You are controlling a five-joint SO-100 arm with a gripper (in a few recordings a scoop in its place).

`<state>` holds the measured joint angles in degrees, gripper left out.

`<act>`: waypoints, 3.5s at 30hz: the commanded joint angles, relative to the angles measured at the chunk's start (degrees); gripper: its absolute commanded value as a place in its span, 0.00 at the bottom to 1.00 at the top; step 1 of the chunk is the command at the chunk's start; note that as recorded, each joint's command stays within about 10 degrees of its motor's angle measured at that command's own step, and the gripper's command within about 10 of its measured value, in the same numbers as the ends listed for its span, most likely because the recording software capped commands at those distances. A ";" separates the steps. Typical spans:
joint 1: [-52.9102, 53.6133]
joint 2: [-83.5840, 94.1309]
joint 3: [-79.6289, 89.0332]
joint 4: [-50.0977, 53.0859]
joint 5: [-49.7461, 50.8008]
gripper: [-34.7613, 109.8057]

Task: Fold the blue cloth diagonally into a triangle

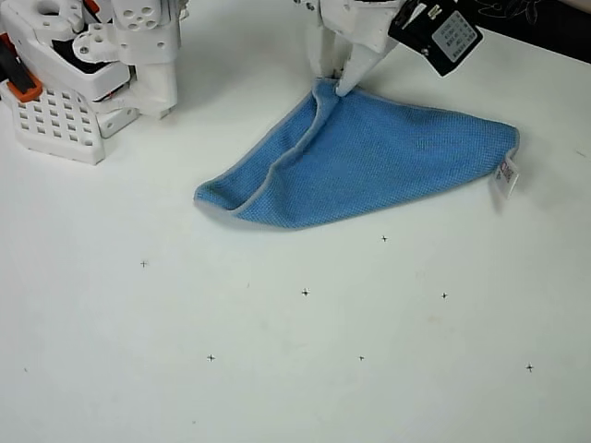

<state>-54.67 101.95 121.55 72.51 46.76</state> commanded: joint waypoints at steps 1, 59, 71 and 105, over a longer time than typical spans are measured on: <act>-1.05 2.20 -0.09 -0.26 0.70 0.40; 52.47 13.10 -1.76 2.90 -46.41 0.44; 59.94 30.57 23.03 -7.91 -50.80 0.44; 68.03 87.80 48.69 2.55 -58.10 0.44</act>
<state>12.83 188.44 170.95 74.79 -10.55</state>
